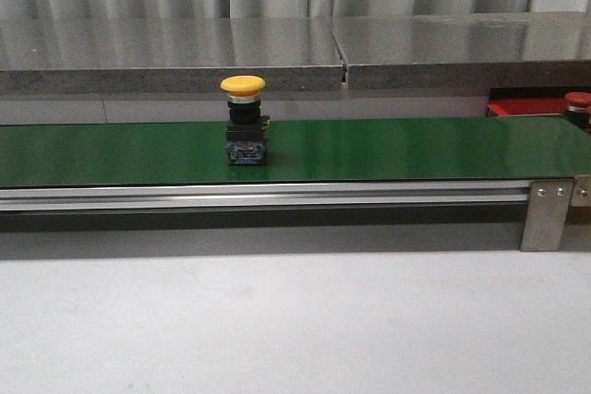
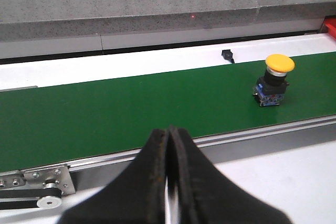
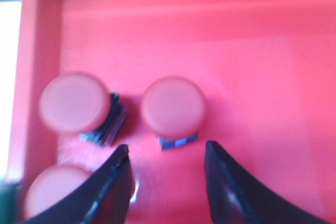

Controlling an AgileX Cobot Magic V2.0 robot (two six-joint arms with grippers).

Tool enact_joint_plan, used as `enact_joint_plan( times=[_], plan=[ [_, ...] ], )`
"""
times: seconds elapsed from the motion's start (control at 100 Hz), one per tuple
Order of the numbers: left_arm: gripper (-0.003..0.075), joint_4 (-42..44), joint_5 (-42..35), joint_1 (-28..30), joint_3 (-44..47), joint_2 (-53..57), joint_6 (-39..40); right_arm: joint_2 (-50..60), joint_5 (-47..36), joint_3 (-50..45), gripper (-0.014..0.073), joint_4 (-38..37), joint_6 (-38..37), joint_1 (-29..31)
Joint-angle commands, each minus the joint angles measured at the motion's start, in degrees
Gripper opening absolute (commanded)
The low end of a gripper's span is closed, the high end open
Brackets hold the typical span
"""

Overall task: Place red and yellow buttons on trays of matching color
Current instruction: 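Lower the right gripper onto the yellow button and grasp it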

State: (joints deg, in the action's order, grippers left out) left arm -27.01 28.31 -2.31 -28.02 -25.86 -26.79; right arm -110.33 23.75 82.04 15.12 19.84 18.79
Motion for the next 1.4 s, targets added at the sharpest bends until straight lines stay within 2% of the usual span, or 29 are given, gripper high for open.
enact_joint_plan(
  times=[0.0,0.26,0.44,0.64,0.89,1.17,1.39],
  plan=[
    [-0.0019,-1.4,-3.5,-0.4,-1.6,-0.3,0.0,7.1,-0.8,-0.3,0.0337,-0.4,0.3,-0.2],
    [-0.0019,-1.4,-3.5,-0.4,-1.6,-0.3,0.0,16.5,7.2,-2.7,0.0349,-2.2,0.9,-5.5],
    [-0.0019,-1.4,-3.5,-0.4,-1.6,-0.3,0.0,20.6,13.7,-2.5,0.0455,-2.3,0.9,-11.1],
    [-0.0019,-1.4,-3.5,-0.4,-1.6,-0.3,0.0,21.5,22.4,0.1,0.061,-2.3,0.9,-18.8],
    [-0.0019,-1.4,-3.5,-0.4,-1.6,-0.3,0.0,20.8,30.9,5.0,0.0624,-2.3,1.8,-28.0],
    [-0.0019,-1.4,-3.5,-0.4,-1.6,-0.3,0.0,14.2,40.2,10.9,0.0624,-2.3,12.7,-34.6],
    [-0.0019,-1.4,-3.5,-0.4,-1.6,-0.3,0.0,8.6,40.3,12.6,0.0622,-1.0,23.8,-37.5]
  ],
)
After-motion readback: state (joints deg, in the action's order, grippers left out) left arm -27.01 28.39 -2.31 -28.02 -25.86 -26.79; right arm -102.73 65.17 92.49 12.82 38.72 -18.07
